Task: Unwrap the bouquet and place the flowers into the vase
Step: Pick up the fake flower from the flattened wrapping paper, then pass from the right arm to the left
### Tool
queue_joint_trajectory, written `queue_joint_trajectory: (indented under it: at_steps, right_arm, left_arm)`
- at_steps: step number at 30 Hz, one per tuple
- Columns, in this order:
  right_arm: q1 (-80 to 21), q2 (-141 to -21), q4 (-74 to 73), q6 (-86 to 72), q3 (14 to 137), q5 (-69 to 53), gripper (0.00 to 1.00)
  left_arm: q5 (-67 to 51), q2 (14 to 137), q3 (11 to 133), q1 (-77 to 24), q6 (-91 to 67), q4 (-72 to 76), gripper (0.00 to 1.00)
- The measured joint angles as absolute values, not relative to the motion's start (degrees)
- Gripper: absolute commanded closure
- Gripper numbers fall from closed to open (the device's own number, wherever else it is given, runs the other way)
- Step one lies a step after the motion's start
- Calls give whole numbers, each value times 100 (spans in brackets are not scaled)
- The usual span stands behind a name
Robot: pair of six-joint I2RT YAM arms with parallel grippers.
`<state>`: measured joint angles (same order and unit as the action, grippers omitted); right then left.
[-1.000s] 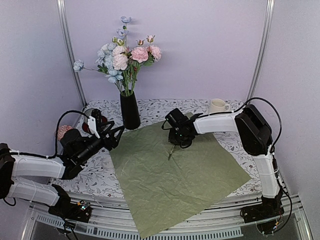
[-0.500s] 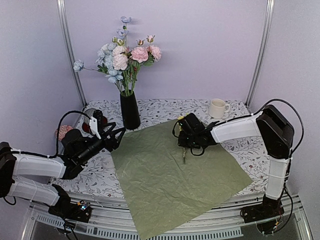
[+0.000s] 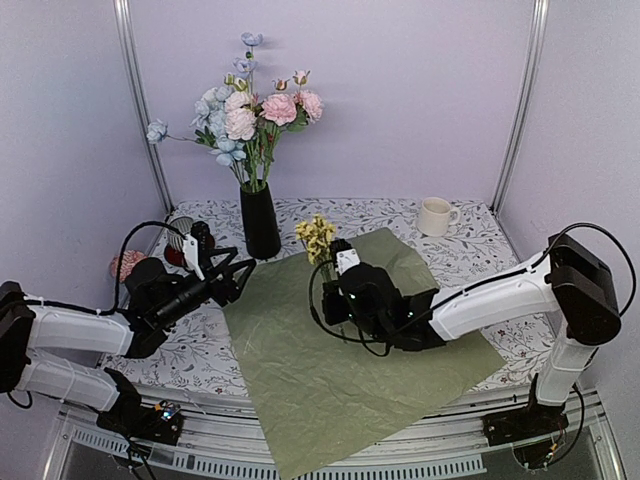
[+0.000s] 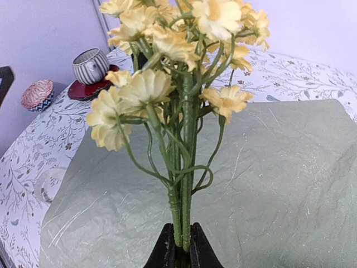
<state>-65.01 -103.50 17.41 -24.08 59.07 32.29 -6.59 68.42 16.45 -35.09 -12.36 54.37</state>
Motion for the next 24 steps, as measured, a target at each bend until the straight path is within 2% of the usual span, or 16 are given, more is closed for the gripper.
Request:
queue_joint_trajectory:
  at_steps: [7, 24]
  right_arm:
    - [-6593, -9660, 3474, -1553, 4746, 3002, 91]
    - [-6589, -9909, 5245, -976, 4748, 2130, 94]
  left_arm:
    - [-888, 6904, 1647, -3514, -1251, 5478, 34]
    - [-1459, 7087, 1658, -3575, -1275, 5802, 34]
